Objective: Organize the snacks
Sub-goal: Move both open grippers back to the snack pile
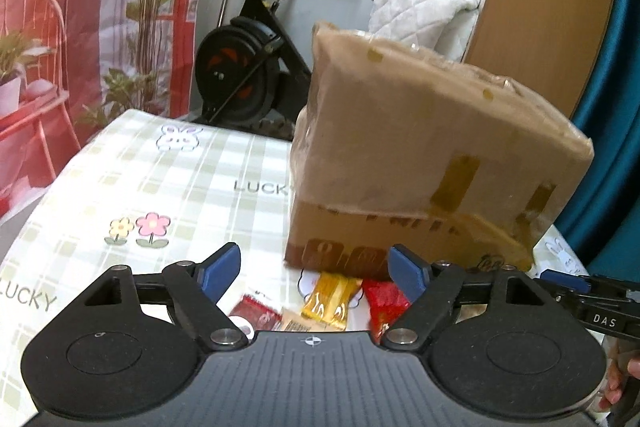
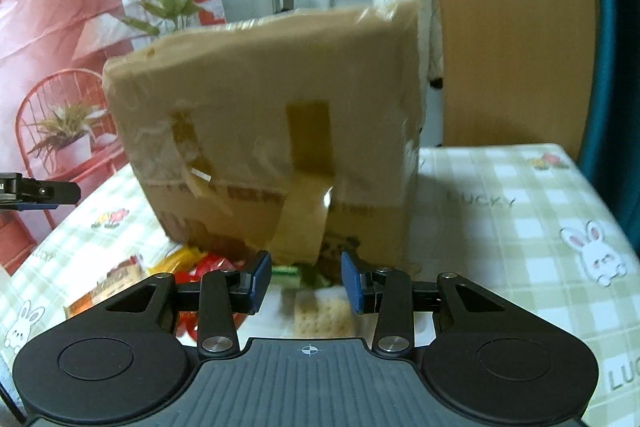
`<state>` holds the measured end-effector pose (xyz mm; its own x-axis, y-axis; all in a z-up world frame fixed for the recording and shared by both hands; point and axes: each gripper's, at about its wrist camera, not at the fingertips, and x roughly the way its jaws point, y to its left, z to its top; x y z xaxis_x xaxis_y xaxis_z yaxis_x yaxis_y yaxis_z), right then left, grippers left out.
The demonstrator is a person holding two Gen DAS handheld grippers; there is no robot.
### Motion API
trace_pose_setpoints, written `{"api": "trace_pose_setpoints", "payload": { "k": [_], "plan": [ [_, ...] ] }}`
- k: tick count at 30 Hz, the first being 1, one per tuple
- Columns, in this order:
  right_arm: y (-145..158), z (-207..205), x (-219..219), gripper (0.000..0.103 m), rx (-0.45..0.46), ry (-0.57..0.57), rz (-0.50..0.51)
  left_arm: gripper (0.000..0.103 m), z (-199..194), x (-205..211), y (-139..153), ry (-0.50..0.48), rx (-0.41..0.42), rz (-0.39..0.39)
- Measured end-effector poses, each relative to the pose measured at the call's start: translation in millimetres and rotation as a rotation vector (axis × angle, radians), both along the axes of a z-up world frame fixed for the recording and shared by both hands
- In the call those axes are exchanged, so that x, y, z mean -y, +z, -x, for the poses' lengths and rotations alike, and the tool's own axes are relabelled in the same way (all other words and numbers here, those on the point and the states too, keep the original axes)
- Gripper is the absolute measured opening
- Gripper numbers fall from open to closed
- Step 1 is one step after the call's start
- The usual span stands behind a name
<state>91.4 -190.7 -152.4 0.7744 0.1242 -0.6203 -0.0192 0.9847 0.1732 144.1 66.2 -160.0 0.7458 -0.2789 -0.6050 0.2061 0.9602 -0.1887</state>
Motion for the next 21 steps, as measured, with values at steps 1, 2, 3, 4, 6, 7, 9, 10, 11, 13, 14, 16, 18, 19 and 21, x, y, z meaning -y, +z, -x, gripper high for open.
{"api": "trace_pose_setpoints", "payload": {
  "k": [1,2,3,4,6,7,9,10,11,13,14,16,18,19,21],
  "plan": [
    [-2.8,-1.6,-3.1,0.036,-0.008,0.009,-0.005,0.082,0.4,-1.5,-1.5,0.003,-0.006,0.0],
    [-3.8,-4.4,-6.9,0.036,-0.015,0.02,-0.009,0.081,1.3,-2.0,-3.0,0.006,-0.01,0.001],
    [-6.0,-5.8,-10.7,0.036,-0.02,0.034,-0.013,0.081,1.6,-3.5,-4.4,0.009,-0.015,0.002],
    [-8.0,-7.9,-14.9,0.036,-0.025,0.047,-0.011,0.081,2.0,-4.1,-5.0,0.012,-0.018,0.001],
    [-12.0,-13.1,-22.3,0.04,-0.033,0.056,-0.003,0.081,2.3,-3.9,-5.7,0.017,-0.024,0.002],
    [-13.9,-16.6,-23.4,0.045,-0.037,0.052,-0.003,0.08,3.0,-4.4,-6.3,0.018,-0.028,0.002],
    [-17.4,-24.1,-26.3,0.058,-0.036,0.038,0.003,0.08,3.6,-3.8,-7.8,0.018,-0.033,0.001],
    [-19.3,-27.4,-28.0,0.061,-0.033,0.034,0.011,0.08,4.3,-4.1,-8.3,0.017,-0.035,0.001],
    [-21.6,-32.1,-29.4,0.062,-0.034,0.033,0.026,0.08,4.0,-3.2,-9.3,0.017,-0.038,0.001],
    [-25.7,-41.0,-34.0,0.065,-0.046,0.031,0.051,0.08,5.1,-2.9,-10.1,0.015,-0.041,0.003],
    [-28.2,-44.7,-33.5,0.066,-0.049,0.027,0.051,0.08,4.0,-1.7,-10.1,0.014,-0.043,0.004],
    [-33.4,-53.8,-35.8,0.067,-0.063,0.016,0.045,0.08,4.5,-0.4,-11.1,0.011,-0.046,0.005],
    [-39.5,-61.8,-37.6,0.067,-0.084,0.009,0.039,0.08,4.4,0.9,-12.3,0.004,-0.049,0.005],
    [-42.9,-64.9,-38.8,0.067,-0.094,0.006,0.043,0.08,4.8,2.3,-12.7,-0.001,-0.05,0.004],
    [-49.6,-68.8,-40.4,0.061,-0.124,-0.013,0.057,0.079,5.7,3.0,-13.2,-0.01,-0.052,0.0]
  ]
}}
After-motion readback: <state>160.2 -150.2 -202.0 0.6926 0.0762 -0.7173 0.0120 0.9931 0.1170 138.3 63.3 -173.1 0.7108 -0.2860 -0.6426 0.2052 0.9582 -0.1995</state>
